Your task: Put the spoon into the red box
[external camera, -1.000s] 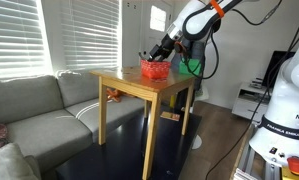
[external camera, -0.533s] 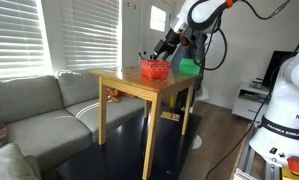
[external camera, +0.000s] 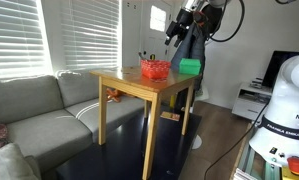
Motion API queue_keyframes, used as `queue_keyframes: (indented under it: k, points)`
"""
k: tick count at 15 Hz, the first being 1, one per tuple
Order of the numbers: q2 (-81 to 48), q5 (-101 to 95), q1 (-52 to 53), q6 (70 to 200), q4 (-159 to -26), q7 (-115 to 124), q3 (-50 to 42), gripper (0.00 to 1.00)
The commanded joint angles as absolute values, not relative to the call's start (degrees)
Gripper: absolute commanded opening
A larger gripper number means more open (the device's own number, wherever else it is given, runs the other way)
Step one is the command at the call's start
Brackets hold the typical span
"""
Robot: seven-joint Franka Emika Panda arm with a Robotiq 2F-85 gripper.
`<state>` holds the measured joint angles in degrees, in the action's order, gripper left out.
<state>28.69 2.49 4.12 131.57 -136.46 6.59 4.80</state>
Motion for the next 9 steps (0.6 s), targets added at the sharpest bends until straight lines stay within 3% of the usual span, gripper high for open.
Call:
queue_keyframes:
  k: [1,9]
  points:
    - [32.6,2.6,4.0,121.0,-133.9,4.4,3.6,1.0]
    - [32.4,1.9,3.6,119.9,-133.7,3.7,3.7,1.0]
